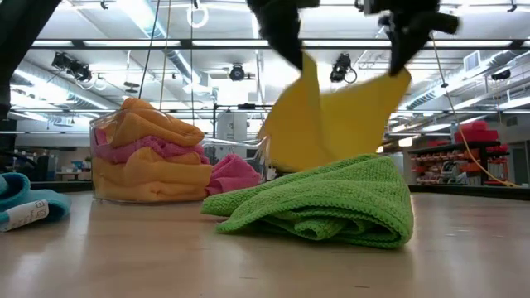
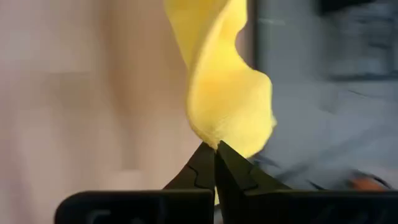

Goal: Fold microfiber towels
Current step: Fold the yellow microfiber towel

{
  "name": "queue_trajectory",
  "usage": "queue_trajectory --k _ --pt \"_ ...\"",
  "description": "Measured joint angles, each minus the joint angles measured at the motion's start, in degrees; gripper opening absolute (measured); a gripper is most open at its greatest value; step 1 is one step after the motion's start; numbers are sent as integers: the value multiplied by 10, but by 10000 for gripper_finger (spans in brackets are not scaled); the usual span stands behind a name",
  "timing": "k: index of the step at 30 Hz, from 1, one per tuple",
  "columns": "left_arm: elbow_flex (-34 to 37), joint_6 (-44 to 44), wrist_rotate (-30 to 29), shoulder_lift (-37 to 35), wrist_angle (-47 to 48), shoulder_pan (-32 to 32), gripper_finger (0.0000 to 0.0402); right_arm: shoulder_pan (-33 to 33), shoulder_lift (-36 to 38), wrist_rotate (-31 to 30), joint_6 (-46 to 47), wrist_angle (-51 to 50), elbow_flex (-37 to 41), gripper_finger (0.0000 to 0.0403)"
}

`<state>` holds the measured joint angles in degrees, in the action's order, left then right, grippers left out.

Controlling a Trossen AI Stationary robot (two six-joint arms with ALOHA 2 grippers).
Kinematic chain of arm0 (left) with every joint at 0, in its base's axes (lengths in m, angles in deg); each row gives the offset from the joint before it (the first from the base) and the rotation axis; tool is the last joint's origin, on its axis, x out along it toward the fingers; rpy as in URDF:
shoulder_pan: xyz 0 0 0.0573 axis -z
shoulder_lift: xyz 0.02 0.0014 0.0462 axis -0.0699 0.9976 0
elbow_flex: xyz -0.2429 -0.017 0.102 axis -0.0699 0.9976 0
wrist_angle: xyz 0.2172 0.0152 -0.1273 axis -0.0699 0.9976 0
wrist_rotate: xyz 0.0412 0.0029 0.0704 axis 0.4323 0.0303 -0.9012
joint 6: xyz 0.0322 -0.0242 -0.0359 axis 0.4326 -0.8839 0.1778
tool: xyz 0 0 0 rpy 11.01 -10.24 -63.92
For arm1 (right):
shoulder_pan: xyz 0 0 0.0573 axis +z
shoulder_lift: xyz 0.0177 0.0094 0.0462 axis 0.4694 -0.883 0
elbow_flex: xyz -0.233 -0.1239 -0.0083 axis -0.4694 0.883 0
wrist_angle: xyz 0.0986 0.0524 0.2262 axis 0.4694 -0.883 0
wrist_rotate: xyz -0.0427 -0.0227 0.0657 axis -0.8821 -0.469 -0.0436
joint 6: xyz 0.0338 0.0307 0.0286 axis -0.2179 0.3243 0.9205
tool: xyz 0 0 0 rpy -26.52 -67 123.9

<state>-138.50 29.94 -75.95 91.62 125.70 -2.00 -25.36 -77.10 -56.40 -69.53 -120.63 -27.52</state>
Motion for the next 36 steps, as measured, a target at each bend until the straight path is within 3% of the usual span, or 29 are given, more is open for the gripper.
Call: queue_trajectory --k 6,10,19,30,36 --pt "185 -49 16 1 -99 84 6 116 0 105 61 132 164 6" --pt "243 -85 16 0 -179 133 13 186 0 129 125 199 234 6" --pt "277 -96 36 0 -262 201 10 297 0 170 275 305 318 6" --pt "279 -39 34 5 -348 185 10 332 0 255 465 330 369 7" --pt "280 -20 34 22 -376 156 21 332 0 320 550 269 398 62"
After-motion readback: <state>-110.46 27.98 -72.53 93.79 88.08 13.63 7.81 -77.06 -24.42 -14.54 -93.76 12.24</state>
